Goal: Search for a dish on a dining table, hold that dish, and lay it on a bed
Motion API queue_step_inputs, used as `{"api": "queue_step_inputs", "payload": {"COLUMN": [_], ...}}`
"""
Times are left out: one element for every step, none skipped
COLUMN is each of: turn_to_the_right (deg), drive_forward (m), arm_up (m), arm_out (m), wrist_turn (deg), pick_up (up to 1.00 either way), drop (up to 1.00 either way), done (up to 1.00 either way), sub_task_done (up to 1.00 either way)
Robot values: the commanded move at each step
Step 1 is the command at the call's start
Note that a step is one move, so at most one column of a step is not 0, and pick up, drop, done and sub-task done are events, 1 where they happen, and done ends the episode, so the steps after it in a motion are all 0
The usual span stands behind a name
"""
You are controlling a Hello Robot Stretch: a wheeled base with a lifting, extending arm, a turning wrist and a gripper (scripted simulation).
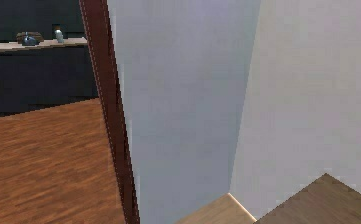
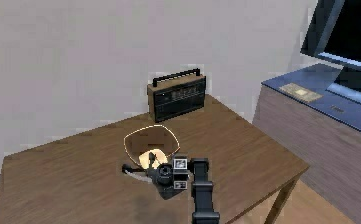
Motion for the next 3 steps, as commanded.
{"api": "queue_step_inputs", "payload": {"turn_to_the_right": [0.0,0.0,0.0], "drive_forward": [0.00,0.00,0.00], "arm_up": [0.00,0.10,0.14], "arm_out": [0.00,0.00,0.00], "wrist_turn": [0.0,0.0,0.0], "pick_up": [1.00,0.00,0.00], "drop": [0.00,0.00,0.00], "done": [0.00,0.00,0.00], "sub_task_done": [0.00,0.00,0.00]}}
